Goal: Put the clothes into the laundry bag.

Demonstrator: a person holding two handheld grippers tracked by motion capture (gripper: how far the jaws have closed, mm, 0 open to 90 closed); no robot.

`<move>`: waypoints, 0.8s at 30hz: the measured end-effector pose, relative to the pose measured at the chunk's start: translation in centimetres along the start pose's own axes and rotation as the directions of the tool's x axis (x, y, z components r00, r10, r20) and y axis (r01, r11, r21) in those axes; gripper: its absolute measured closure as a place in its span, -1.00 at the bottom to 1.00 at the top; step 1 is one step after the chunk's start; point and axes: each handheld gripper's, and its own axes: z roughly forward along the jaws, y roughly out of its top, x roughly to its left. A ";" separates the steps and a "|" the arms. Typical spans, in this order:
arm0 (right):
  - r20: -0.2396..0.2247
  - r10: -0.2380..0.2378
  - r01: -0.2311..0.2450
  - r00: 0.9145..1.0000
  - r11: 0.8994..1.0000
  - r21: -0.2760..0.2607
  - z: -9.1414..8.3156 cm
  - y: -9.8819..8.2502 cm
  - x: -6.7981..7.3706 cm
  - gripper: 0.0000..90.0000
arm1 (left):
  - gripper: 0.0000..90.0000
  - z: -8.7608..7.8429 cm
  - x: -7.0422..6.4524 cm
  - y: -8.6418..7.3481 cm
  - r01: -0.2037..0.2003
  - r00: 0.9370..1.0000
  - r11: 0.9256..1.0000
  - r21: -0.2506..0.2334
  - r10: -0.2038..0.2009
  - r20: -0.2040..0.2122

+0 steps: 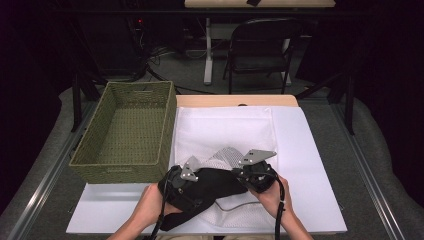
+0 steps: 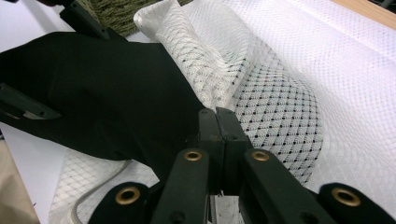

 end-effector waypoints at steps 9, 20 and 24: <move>-0.001 0.003 -0.003 1.000 1.000 0.003 0.1 0.0 0.0 1.00 | -0.38 1.9 0.1 -0.7 -0.015 1.000 1.000 0.014 0.015 0.026; -0.002 -0.002 0.002 1.000 1.000 0.000 0.2 0.2 0.4 1.00 | 0.43 1.9 0.3 -0.8 0.002 1.000 0.999 -0.050 -0.003 -0.019; -0.008 -0.009 0.009 1.000 1.000 -0.016 -0.1 0.6 0.8 1.00 | 0.46 1.4 0.2 -0.3 0.037 0.999 0.992 -0.122 -0.039 -0.011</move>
